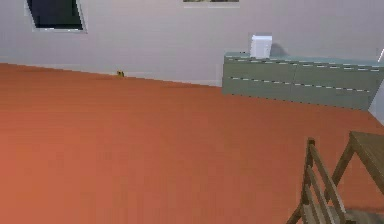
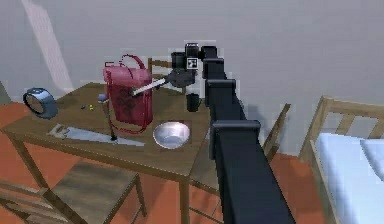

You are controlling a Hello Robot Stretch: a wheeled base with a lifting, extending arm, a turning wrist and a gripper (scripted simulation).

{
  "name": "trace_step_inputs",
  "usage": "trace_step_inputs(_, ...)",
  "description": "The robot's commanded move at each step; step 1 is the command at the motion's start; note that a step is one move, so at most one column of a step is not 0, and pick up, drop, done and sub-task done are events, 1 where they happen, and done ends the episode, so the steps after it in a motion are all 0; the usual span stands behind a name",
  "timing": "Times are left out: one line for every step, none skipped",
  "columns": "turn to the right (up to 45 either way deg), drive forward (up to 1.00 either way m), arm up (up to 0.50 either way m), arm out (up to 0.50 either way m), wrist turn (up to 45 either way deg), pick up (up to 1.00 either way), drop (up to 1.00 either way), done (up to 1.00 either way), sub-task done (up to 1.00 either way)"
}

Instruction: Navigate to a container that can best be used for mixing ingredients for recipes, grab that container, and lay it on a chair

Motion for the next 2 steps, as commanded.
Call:
trace_step_inputs(0.0, 0.00, 0.00, 0.00, 24.0, 0.00, 0.00, 0.00, 0.00)
trace_step_inputs(0.0, 0.00, -0.28, 0.00, 0.0, 0.00, 0.00, 0.00, 0.00)
